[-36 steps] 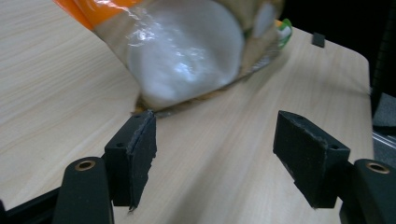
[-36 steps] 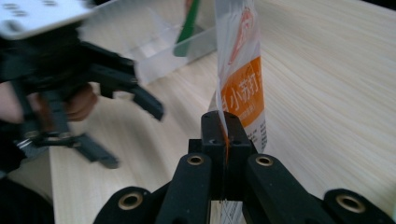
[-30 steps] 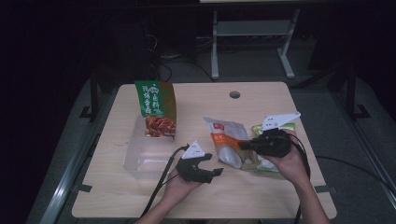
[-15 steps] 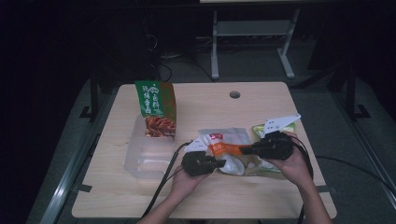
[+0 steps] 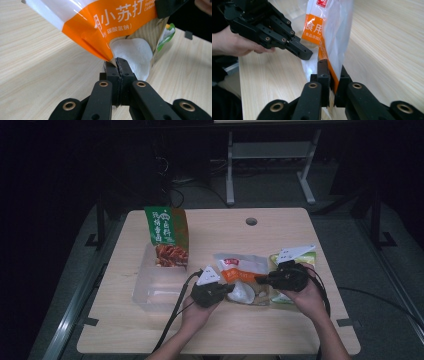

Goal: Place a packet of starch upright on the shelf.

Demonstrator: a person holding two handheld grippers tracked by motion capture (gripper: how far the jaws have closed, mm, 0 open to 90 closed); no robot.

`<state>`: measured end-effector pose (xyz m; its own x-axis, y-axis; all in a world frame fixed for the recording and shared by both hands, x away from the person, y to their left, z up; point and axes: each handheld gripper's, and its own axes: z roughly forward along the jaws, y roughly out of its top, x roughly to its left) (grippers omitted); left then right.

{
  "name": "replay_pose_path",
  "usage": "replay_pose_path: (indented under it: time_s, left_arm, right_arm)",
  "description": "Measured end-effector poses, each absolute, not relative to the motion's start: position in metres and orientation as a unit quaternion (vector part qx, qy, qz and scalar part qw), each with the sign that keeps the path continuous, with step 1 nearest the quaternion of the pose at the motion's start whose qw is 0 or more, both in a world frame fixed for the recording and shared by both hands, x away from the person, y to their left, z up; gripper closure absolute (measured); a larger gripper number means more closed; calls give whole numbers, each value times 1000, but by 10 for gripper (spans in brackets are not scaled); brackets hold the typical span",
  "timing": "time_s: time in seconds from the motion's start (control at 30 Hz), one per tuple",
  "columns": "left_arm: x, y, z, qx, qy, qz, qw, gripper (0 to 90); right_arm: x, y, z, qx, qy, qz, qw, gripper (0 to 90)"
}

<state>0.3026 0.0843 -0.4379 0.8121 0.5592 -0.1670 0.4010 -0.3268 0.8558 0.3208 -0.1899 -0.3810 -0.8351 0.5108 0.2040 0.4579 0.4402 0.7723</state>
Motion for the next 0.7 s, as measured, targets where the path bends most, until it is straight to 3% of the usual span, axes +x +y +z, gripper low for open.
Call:
replay_pose_path:
  time_s: [0.23,0.4,0.57,0.7]
  left_arm:
    - [301,84,-438,815,288,90,495,893]
    - [299,84,-437,814,288,91,496,893]
    - [298,85,-438,815,284,94,496,882]
    - [295,87,-437,818,286,98,490,782]
  right_arm:
    - [322,-182,-381,287,843,455,22,749]
    - [324,-176,-382,288,845,451,25,747]
    - [324,-169,-385,288,852,435,31,882]
    - [323,-170,-384,292,852,434,33,897]
